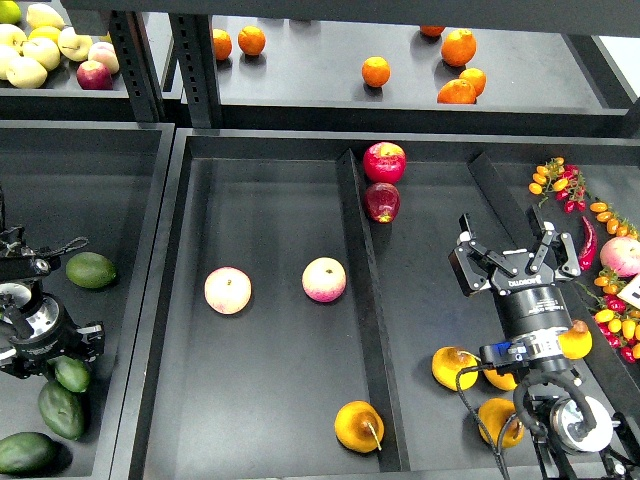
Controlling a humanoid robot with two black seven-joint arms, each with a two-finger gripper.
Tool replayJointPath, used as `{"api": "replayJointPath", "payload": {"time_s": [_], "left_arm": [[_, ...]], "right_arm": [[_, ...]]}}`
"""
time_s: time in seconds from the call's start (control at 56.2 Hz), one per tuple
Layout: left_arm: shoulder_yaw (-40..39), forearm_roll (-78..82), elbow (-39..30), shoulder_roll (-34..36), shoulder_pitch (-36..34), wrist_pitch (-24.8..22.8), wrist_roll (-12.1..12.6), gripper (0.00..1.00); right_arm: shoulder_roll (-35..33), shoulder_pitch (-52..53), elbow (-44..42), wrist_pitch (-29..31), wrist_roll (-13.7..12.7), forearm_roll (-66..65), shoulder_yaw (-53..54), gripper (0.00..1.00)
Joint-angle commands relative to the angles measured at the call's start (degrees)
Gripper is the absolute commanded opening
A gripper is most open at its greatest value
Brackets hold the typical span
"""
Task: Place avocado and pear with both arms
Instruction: 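Withdraw the left gripper toward the apples and start moving the right gripper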
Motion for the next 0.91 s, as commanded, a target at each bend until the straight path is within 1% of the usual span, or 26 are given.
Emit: {"api": "replayJointPath", "payload": {"time_s": [0.0,0.142,0.213,0.427,0.534,0.622,0.711,0.889], "left_arm": [[0.0,0.28,0.02,-0.01,0.15,0.0,0.0,0.55],[0.0,0.37,0.2,-0.01,0.15,0.0,0.0,0.59],[-0.09,0.98,0.46,-0.27,0.24,0.0,0.0,0.64],[-0.09,1.51,0.55,-0.36,0.15,0.0,0.0,0.7],[-0.52,1.42,0.46,-0.44,-0.03,0.0,0.0,0.77],[-2.81,1.42,0.46,-0.18,-0.12,0.0,0.0,0.82],[-5.18,1.42,0.46,0.35,-0.2,0.0,0.0,0.83],[-11.24,1.34,0.46,2.01,0.24,0.0,0.0,0.9]], "right_arm": [[0.0,0.0,0.0,-0.01,0.01,0.0,0.05,1.0],[0.0,0.0,0.0,-0.01,0.01,0.0,0.05,1.0],[0.0,-0.09,0.0,-0.1,0.01,-0.09,-0.04,1.0],[0.0,-0.09,0.0,-0.1,0.01,-0.09,-0.04,1.0],[0.0,-0.09,-0.09,-0.18,0.01,-0.09,-0.13,1.0],[0.0,-0.09,-0.09,-0.27,0.01,-0.09,-0.39,1.0],[0.0,-0.09,-0.09,-0.45,0.01,-0.09,-0.66,1.0],[0.0,-0.09,-0.18,-0.8,0.01,-0.09,-1.09,1.0]]}}
